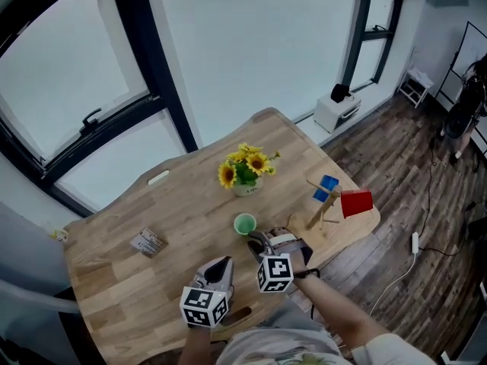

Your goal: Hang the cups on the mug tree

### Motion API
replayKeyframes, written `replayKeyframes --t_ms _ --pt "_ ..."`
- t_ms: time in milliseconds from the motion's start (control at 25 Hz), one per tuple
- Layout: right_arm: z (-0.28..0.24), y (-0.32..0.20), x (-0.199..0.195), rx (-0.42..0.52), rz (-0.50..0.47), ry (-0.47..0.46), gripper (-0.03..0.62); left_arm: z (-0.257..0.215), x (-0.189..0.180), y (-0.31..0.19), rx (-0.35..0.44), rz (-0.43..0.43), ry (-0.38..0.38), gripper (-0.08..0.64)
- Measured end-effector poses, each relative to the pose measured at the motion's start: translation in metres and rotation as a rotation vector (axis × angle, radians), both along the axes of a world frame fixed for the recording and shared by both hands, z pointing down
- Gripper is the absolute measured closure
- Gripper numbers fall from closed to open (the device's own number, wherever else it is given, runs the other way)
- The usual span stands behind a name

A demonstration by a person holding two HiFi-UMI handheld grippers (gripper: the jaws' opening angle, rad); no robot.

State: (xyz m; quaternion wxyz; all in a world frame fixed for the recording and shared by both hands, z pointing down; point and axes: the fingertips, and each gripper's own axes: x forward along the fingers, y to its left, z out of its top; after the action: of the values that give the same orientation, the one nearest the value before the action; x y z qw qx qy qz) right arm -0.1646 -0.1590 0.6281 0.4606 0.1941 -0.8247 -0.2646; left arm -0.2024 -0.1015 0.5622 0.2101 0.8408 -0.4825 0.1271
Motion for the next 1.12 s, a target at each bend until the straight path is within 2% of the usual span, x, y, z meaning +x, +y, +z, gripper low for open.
replayKeyframes --t_ms 360,720,880,1120 --pt "0.038 -0.021 -0.013 -0.059 -0.04 0.062 0.496 0.018 -0.006 -0.033 -0.038 -0.02 0.015 0.558" --pt "0.059 -0.026 -0.018 -0.139 -0.052 0.097 0.531 0.034 -0.014 -0.037 -0.082 -0.046 0.016 0.558" --pt "0.06 -0.027 -0.018 -0.135 -0.051 0.096 0.569 0.037 -0.016 -0.038 -0.088 -0.048 0.017 0.558" --pt "0.056 -0.026 -0.016 -0.141 -0.036 0.081 0.572 0.037 -0.015 -0.037 -0.09 -0.044 0.015 0.558"
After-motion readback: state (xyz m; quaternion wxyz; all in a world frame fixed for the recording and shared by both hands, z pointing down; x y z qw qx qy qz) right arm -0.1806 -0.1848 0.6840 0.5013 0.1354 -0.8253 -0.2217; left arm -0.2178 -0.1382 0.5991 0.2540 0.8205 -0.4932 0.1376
